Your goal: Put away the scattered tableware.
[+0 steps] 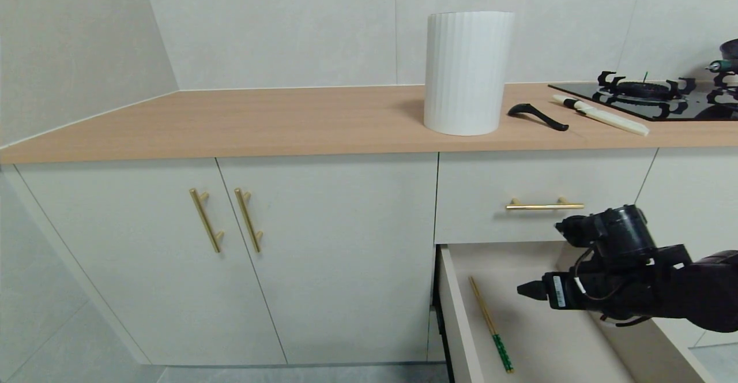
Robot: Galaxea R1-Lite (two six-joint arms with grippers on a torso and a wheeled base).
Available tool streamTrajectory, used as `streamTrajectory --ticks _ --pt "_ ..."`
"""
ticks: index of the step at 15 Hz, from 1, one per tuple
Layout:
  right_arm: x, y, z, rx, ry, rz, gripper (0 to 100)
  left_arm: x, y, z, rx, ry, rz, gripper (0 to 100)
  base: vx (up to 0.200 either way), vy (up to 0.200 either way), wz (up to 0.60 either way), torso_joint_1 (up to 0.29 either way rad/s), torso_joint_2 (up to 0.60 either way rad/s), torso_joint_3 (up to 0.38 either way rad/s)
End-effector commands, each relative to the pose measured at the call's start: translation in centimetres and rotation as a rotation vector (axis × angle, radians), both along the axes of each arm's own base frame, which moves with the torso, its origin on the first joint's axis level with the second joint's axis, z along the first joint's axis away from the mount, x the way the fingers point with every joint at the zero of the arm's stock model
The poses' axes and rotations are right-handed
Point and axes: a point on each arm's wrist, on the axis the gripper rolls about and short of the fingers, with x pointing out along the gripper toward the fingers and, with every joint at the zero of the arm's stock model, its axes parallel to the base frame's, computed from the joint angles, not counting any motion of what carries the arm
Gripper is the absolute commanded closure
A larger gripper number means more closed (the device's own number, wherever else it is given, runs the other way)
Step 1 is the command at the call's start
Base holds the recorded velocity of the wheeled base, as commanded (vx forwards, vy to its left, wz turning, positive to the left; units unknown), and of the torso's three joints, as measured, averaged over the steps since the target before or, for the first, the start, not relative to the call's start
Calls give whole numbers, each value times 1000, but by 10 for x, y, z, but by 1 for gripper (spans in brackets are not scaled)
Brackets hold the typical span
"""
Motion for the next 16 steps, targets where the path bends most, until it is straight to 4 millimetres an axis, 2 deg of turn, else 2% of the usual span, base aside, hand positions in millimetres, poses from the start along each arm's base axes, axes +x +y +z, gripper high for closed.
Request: streamTrajectory --ticks 1,7,10,16 --pt "-10 -15 32 14 -116 -33 0 0 0 0 0 0 0 0 0 0 0 0 0 0" --pt "-13 -20 41 4 -151 -34 0 0 0 0 0 0 0 0 0 0 0 6 -31 -22" --pt "-14 -20 42 5 -154 -32 0 0 0 0 0 0 0 0 0 0 0 51 -242 -256" --pt "-15 -20 40 -5 -150 -26 0 0 0 0 0 0 0 0 0 0 0 174 -489 -288"
